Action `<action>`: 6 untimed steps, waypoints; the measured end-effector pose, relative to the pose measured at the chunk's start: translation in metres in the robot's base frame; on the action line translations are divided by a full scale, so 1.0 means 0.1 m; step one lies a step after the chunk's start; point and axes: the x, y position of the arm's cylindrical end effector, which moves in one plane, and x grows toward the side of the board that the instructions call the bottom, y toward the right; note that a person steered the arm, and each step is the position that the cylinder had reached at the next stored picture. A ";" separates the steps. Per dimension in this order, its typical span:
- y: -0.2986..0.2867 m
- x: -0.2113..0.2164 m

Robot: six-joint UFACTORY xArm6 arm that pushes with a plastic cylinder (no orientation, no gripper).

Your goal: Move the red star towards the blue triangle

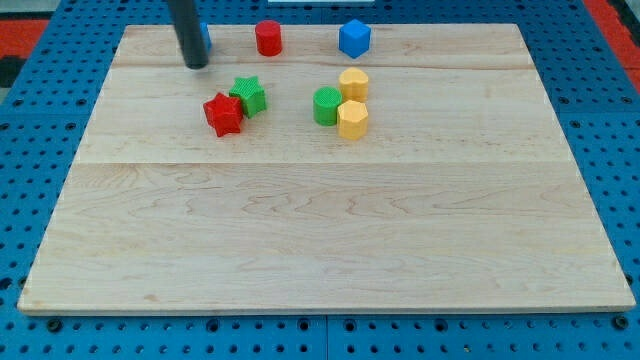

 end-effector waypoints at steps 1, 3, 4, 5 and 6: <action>0.68 0.33; 0.94 1.14; 0.23 1.13; -0.26 0.76; -0.19 0.65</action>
